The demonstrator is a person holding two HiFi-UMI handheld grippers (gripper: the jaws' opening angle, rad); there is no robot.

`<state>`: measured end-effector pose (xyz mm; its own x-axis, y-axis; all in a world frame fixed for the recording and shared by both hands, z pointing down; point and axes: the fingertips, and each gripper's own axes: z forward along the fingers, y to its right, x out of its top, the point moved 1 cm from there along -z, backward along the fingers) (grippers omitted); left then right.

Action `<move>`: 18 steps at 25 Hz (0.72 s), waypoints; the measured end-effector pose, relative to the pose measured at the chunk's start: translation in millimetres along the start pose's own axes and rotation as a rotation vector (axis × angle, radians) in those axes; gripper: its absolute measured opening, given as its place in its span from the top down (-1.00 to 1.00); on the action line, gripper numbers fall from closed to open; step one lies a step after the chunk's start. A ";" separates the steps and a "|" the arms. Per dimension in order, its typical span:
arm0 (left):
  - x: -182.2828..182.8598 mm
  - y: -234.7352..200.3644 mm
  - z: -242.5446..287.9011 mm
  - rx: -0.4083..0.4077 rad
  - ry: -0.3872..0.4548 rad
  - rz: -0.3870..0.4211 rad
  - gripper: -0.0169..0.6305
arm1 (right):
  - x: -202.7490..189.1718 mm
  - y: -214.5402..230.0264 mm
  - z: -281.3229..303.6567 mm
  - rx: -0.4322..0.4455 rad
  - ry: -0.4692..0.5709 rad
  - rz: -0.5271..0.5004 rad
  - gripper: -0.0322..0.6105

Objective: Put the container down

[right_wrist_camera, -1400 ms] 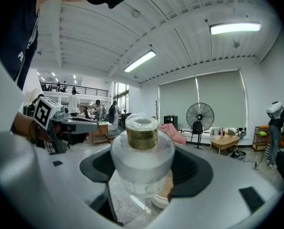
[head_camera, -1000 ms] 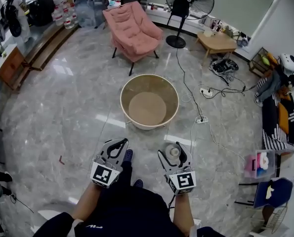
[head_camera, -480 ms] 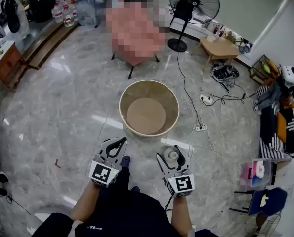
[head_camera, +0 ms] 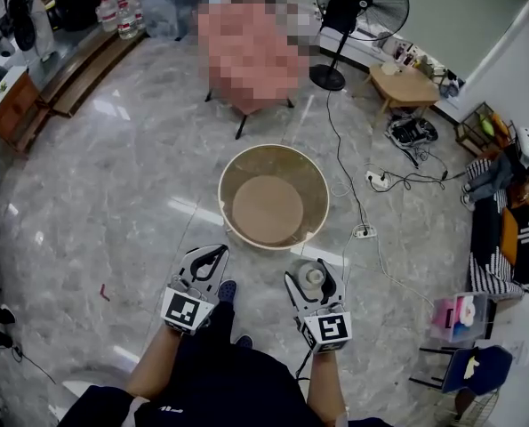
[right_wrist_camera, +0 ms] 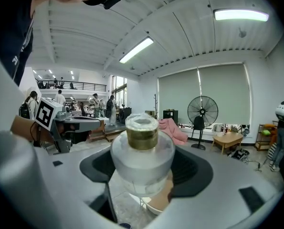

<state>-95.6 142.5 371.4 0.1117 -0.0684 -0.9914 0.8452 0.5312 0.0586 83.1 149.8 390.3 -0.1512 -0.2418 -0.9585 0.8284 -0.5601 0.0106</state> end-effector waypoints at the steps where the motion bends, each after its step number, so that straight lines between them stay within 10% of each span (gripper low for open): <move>1: 0.9 -3.8 3.8 -0.003 0.004 -0.007 0.87 | 0.9 2.1 4.2 -0.004 0.000 0.005 -0.13; 18: 35.2 -72.6 88.1 -0.098 0.101 0.008 0.87 | 54.4 44.4 78.5 -0.118 0.029 -0.002 -0.13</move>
<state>-107.0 27.2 342.7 0.0610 0.0188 -0.9980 0.7890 0.6114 0.0597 69.3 49.6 361.0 -0.1381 -0.2166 -0.9664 0.8862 -0.4627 -0.0229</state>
